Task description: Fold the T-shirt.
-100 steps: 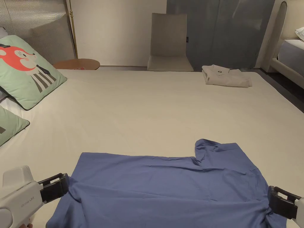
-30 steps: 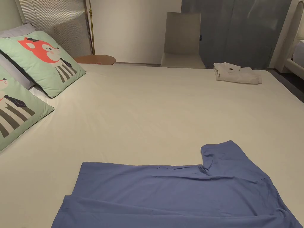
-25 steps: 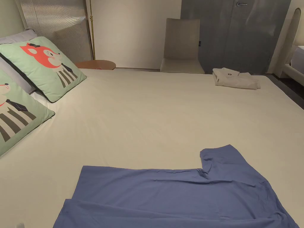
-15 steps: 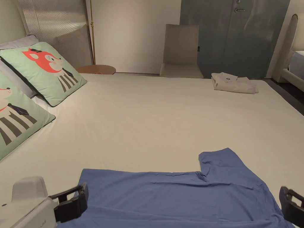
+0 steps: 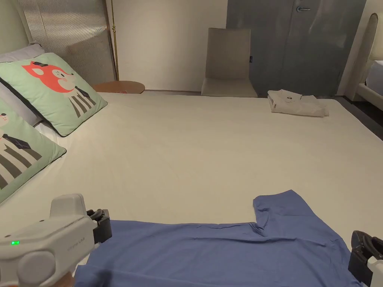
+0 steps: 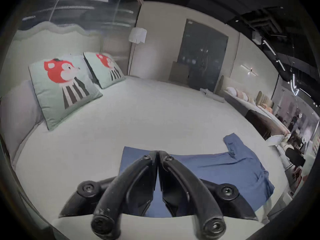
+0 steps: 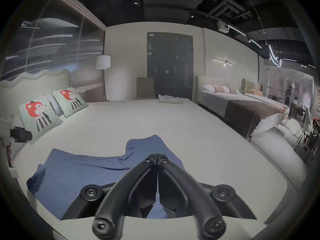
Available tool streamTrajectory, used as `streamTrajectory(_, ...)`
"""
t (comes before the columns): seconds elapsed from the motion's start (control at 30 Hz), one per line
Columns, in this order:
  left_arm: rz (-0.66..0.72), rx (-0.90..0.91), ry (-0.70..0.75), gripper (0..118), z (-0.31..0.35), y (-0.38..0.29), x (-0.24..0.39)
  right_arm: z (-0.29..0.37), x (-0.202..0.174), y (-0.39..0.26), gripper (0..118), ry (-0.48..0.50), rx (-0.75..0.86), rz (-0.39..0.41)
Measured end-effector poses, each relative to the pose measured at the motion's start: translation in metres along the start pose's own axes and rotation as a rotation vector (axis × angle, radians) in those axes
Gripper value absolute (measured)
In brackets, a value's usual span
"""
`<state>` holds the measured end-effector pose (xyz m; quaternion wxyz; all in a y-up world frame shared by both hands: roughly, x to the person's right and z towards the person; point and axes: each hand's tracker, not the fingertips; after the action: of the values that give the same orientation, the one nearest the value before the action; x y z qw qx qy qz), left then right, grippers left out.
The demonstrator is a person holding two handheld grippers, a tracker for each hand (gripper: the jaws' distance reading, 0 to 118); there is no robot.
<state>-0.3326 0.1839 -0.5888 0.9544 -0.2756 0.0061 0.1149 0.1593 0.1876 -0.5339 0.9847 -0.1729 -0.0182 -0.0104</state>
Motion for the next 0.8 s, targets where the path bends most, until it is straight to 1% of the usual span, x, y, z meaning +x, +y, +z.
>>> streamTrajectory(0.03, 0.013, -0.005, 0.014, 1, -0.016, 0.005, -0.006, -0.003, 0.001, -0.001, 0, -0.001, -0.01, -0.002)
streamTrajectory(0.07, 0.012, -0.047, 0.042, 4, -0.034, 0.012, -0.012, -0.008, 0.001, -0.003, 0, -0.003, -0.019, -0.004)
streamTrajectory(0.1, 0.006, -0.092, 0.057, 15, -0.051, 0.017, -0.018, -0.012, 0.002, -0.005, 0, -0.009, -0.028, -0.007)
streamTrajectory(0.13, 0.016, -0.125, 0.074, 45, -0.069, 0.02, -0.025, -0.018, 0.003, -0.007, 0, -0.014, -0.041, -0.01)
streamTrajectory(0.17, 0.017, -0.164, 0.091, 69, -0.087, 0.022, -0.031, -0.022, 0.003, -0.009, 0, -0.017, -0.054, -0.015)
streamTrajectory(0.2, 0.023, -0.211, 0.114, 93, -0.105, 0.024, -0.038, -0.026, 0.004, -0.011, 0, -0.021, -0.064, -0.022)
streamTrajectory(0.23, 0.032, -0.235, 0.132, 109, -0.119, 0.024, -0.043, -0.03, 0.004, -0.013, 0, -0.023, -0.074, -0.024)
streamTrajectory(0.37, 0.057, -0.334, 0.198, 107, -0.164, 0.013, -0.06, -0.045, 0.005, -0.022, 0, -0.033, -0.112, -0.019)
streamTrajectory(0.4, 0.06, -0.356, 0.211, 104, -0.17, 0.007, -0.063, -0.048, 0.005, -0.023, 0, -0.036, -0.118, -0.019)
streamTrajectory(0.5, 0.066, -0.381, 0.21, 71, -0.182, -0.003, -0.063, -0.056, 0.006, -0.026, 0, -0.044, -0.138, -0.019)
streamTrajectory(0.53, 0.06, -0.377, 0.22, 67, -0.181, -0.007, -0.06, -0.059, 0.007, -0.027, 0, -0.046, -0.144, -0.018)
streamTrajectory(0.57, 0.021, -0.348, 0.259, 61, -0.179, -0.008, -0.056, -0.062, 0.007, -0.028, 0, -0.047, -0.153, -0.016)
streamTrajectory(0.6, 0.004, -0.333, 0.252, 45, -0.177, -0.008, -0.052, -0.064, 0.007, -0.028, 1, -0.048, -0.16, -0.016)
streamTrajectory(0.63, -0.011, -0.316, 0.244, 15, -0.175, -0.007, -0.048, -0.068, 0.008, -0.029, 1, -0.048, -0.166, -0.017)
streamTrajectory(0.67, -0.014, -0.308, 0.227, 7, -0.171, -0.007, -0.045, -0.073, 0.009, -0.028, 1, -0.045, -0.175, -0.019)
streamTrajectory(0.7, -0.012, -0.306, 0.225, 7, -0.169, -0.005, -0.042, -0.078, 0.01, -0.026, 1, -0.044, -0.182, -0.02)
streamTrajectory(0.73, -0.012, -0.301, 0.216, 7, -0.167, -0.003, -0.04, -0.085, 0.011, -0.024, 14, -0.046, -0.192, -0.02)
streamTrajectory(0.77, -0.028, -0.293, 0.221, 7, -0.164, -0.002, -0.038, -0.095, 0.014, -0.02, 14, -0.05, -0.209, -0.021)
streamTrajectory(0.8, -0.043, -0.281, 0.224, 7, -0.161, -0.001, -0.038, -0.107, 0.017, -0.016, 22, -0.059, -0.24, -0.026)
